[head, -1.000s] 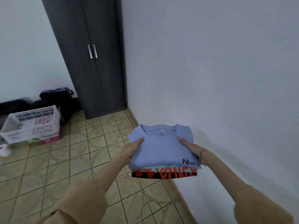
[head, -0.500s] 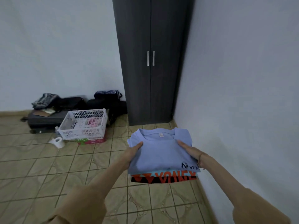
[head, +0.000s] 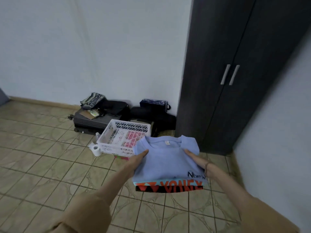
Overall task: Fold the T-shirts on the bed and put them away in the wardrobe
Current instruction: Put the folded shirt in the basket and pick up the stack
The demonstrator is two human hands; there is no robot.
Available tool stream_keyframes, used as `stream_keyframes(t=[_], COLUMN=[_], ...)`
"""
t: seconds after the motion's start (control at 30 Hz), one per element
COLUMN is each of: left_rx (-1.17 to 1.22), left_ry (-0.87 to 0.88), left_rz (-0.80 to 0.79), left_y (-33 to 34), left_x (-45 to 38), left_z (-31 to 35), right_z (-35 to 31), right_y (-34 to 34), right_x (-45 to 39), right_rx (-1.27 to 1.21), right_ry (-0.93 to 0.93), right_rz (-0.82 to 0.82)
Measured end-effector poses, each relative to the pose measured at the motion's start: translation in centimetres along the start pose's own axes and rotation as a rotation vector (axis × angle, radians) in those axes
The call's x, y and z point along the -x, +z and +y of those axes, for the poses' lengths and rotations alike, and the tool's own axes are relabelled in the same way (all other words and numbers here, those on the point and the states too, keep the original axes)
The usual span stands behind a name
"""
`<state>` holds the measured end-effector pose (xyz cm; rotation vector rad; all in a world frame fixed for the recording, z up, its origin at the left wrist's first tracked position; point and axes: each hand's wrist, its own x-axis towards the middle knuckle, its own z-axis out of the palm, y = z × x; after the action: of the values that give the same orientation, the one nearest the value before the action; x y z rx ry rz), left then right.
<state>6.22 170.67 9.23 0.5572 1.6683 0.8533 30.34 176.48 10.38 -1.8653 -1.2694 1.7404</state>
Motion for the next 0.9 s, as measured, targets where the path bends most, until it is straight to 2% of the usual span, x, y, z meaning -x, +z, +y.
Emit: stream_keyframes(t=[0.33,0.63,0.9], left_rx=[0.208,0.388,0.602], left_ry=[-0.066,-0.139,-0.234], left_rz=[0.159,0.249,0.483], left_y=[-12.2,-18.5,-20.4], left_x=[-19.2,-33.2,-46.3], left_z=[7.0,8.9,9.2], right_z=[-18.2,-26.7,-32.9], right_y=[11.5,19.8,26.4], right_x=[-20.1,-36.5,-52.8], right_rx=[0.266,0.430,0.617], right_ry=[-0.002,-0.015,-0.016], right_rz=[-0.074,-0.175,-0.329])
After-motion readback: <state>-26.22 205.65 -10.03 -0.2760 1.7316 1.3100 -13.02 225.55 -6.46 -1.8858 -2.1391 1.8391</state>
